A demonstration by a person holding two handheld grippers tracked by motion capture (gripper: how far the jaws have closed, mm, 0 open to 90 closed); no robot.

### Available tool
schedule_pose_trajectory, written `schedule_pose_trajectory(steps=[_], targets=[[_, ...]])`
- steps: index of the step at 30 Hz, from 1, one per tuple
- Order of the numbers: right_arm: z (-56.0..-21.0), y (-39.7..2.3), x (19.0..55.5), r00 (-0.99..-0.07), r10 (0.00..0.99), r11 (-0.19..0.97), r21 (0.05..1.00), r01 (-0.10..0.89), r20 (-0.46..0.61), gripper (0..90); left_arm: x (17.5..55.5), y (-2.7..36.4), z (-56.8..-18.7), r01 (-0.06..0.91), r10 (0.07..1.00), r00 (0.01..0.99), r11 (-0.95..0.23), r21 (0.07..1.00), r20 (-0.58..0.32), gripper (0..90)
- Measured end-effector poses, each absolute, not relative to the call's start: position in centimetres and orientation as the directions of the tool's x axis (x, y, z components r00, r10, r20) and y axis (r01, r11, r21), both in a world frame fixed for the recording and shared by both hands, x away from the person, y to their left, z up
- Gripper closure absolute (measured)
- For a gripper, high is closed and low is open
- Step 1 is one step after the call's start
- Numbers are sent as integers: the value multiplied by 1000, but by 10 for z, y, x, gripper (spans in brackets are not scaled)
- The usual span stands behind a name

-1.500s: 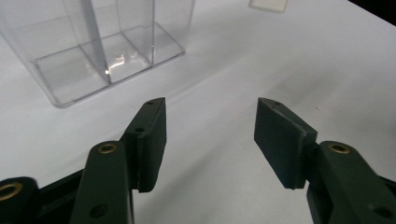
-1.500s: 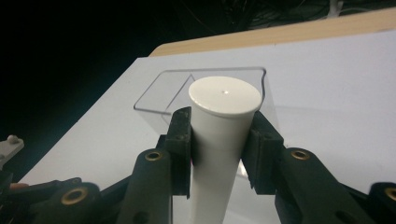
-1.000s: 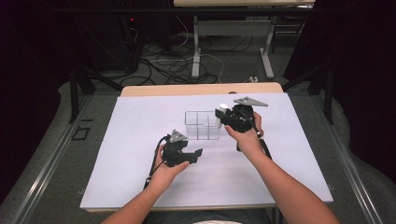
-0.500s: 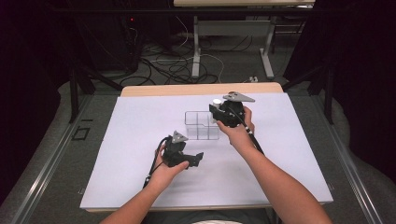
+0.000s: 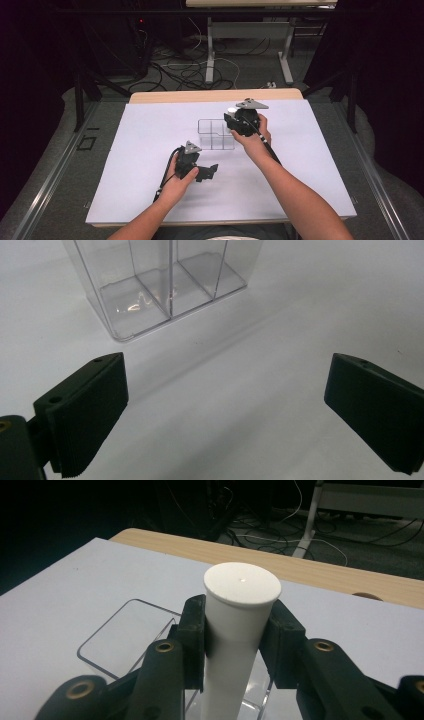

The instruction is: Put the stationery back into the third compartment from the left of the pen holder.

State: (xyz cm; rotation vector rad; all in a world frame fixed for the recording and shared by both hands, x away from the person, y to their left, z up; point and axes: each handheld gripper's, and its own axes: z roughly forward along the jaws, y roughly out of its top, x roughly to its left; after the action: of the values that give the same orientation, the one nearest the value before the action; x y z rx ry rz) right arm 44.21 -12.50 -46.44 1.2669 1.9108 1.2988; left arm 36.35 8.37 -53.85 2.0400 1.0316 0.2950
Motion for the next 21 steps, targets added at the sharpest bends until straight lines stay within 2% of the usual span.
schedule_pose_trajectory(steps=[4, 8, 21], targets=[[-464, -128, 443, -450, 889, 113, 912, 395, 84, 492, 364, 84, -539, 566, 756, 639, -337, 752, -142, 39], [-459, -130, 438, -463, 882, 107, 925, 365, 80, 398, 363, 85, -538, 569, 758, 637, -335, 751, -144, 39], [-457, -158, 410, -542, 834, 117, 930, 349, 98, 332, 364, 88, -537, 568, 764, 628, -324, 757, -144, 39]])
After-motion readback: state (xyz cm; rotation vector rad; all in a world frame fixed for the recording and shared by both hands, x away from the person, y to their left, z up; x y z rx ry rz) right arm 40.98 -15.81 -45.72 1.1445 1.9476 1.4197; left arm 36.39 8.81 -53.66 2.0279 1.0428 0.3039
